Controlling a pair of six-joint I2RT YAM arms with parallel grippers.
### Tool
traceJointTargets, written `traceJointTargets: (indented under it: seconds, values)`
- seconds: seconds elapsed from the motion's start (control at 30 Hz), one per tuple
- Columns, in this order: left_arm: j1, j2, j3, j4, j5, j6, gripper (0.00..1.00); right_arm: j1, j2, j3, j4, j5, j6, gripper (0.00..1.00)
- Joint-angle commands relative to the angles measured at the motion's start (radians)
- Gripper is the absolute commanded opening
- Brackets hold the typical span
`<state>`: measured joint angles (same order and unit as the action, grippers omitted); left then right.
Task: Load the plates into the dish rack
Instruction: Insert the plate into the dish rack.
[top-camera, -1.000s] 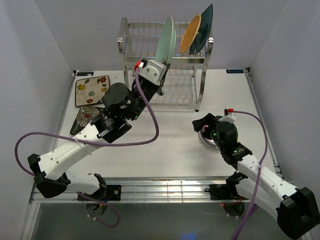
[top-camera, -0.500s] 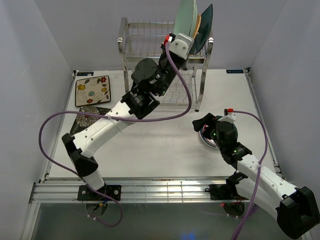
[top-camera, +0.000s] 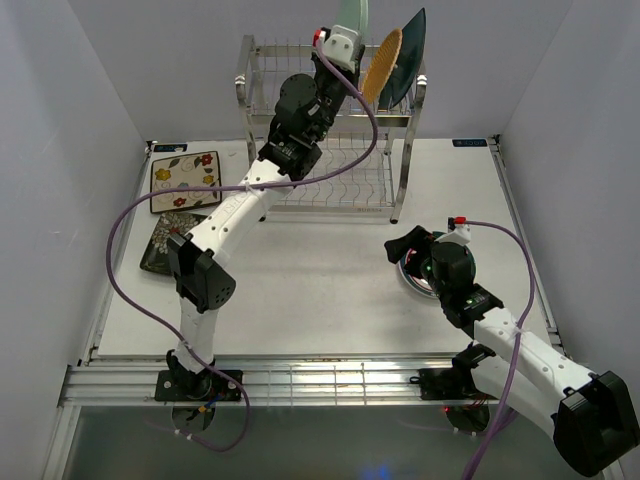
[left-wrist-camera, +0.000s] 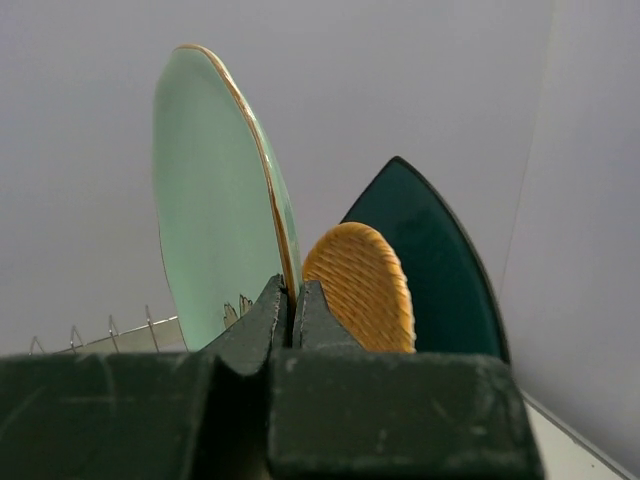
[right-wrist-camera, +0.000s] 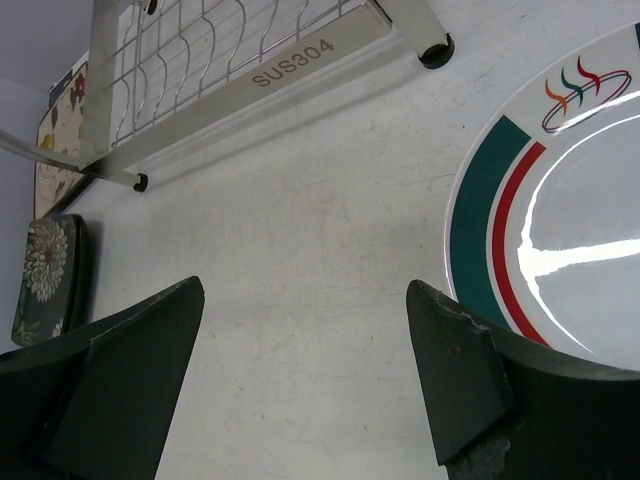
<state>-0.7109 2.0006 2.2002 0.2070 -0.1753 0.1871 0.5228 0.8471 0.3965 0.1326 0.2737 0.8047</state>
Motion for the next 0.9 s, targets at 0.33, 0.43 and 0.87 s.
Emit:
traceJointTargets:
  seconds: [0.33,0.43,0.87]
  values:
    - [0.117,0.041,0.168,0.152,0.238,-0.304,0.0,-0.003,0.027,0.044,0.059,-0.013,-0.001,0.87]
    - [0.125,0.043,0.167,0.164,0.243,-0.328,0.0,-0.003,0.026,0.044,0.061,-0.011,0.001,0.87]
    - [0.136,0.035,0.13,0.157,0.211,-0.39,0.0,-0.003,0.015,0.039,0.059,-0.013,0.001,0.87]
